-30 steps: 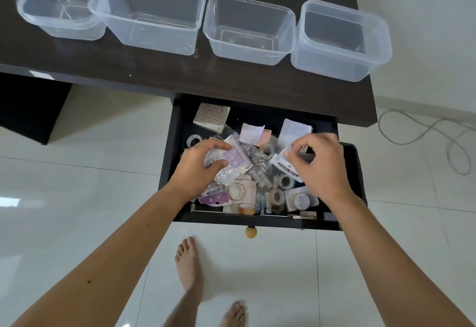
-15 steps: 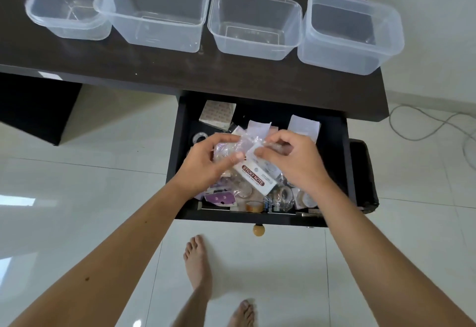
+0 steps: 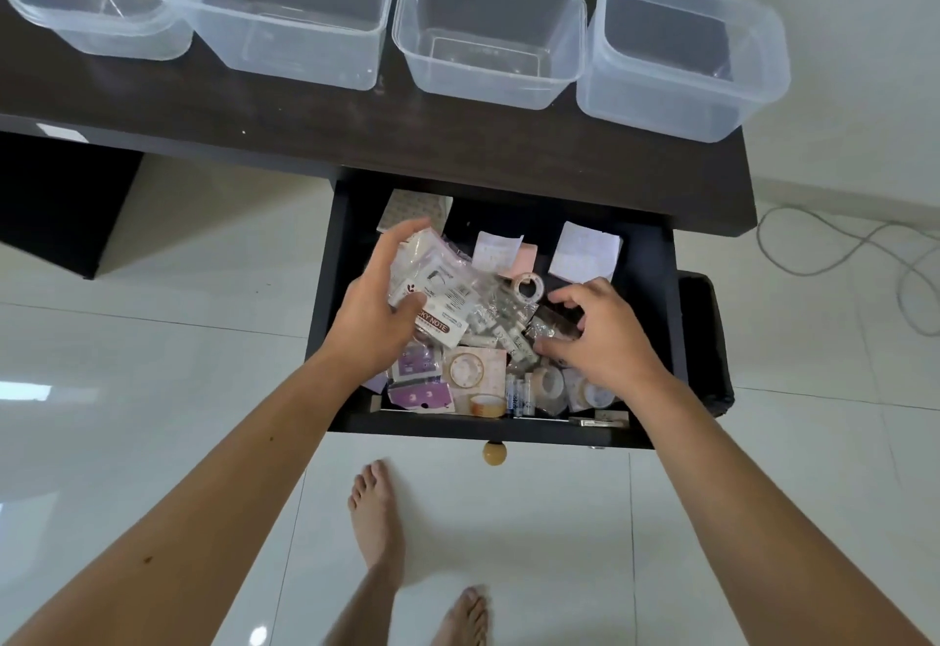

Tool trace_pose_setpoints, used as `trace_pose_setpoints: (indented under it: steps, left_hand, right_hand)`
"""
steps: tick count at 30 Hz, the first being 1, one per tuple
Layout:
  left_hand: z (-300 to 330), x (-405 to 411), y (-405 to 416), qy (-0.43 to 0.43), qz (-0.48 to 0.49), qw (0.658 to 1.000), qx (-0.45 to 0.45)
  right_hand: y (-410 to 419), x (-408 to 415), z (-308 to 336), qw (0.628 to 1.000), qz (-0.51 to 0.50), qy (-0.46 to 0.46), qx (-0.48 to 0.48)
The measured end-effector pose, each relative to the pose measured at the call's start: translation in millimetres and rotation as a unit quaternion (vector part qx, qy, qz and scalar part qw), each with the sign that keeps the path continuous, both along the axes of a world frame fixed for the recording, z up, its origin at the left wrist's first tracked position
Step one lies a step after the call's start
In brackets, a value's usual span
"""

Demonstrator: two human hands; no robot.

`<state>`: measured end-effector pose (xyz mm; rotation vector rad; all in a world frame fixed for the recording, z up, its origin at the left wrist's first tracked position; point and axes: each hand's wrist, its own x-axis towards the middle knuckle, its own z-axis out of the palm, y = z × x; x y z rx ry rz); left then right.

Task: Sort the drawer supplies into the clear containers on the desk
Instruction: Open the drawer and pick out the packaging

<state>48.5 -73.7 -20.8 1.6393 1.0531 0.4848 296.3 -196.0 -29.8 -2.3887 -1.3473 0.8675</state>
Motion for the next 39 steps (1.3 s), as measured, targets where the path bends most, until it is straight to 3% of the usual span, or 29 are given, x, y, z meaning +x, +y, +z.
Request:
trace_pose_setpoints:
  steps: [6,10,12,16,22,26,30,34,39]
  left_hand:
    - [-6.7,1.0,1.1,0.011,0.005,1.000,-0.023]
    - [-7.7,1.1,1.8,0.010,0.017,0.999,-0.041]
    - [-6.5,1.8,1.7,0.003,0.024,0.999,-0.045]
    - [-4.4,3.1,0.8,-0.004,0.026,0.998,-0.065]
    - [-4.3,2.8,0.8,0.000,0.026,0.997,-0.068]
    - [-4.1,1.2,-0.9,-0.023,-0.015,0.995,-0.095]
    - [-1.0,-0.5,-3.1,-0.066,-0.056,0.990,-0.108]
    - [0.0,-2.0,-1.2,-0.095,-0.054,0.986,-0.124]
    - [-10.4,-5.1,1.7,-0.029,-0.050,0.995,-0.078]
  right_hand:
    - [-0.7,4.4,-7.4,0.996,-0.013,-0.060,0.067]
    - [-4.4,6.9,-8.5,0.994,0.006,-0.109,-0.009]
    - [-6.0,8.7,-10.8,0.995,-0.010,-0.097,0.005]
    - [-9.0,10.1,-4.3,0.992,-0.062,-0.003,0.114]
    - [-5.9,-2.1,32.5,0.954,-0.086,0.233,0.170]
    - [10.2,-17.9,41.9,0.928,-0.098,0.306,0.187]
    - [26.7,-39.6,27.7,0.949,-0.111,0.231,0.186]
    - [30.1,-55.1,21.1,0.951,-0.115,0.212,0.195]
    - [23.6,-54.7,18.0,0.957,-0.100,0.207,0.178]
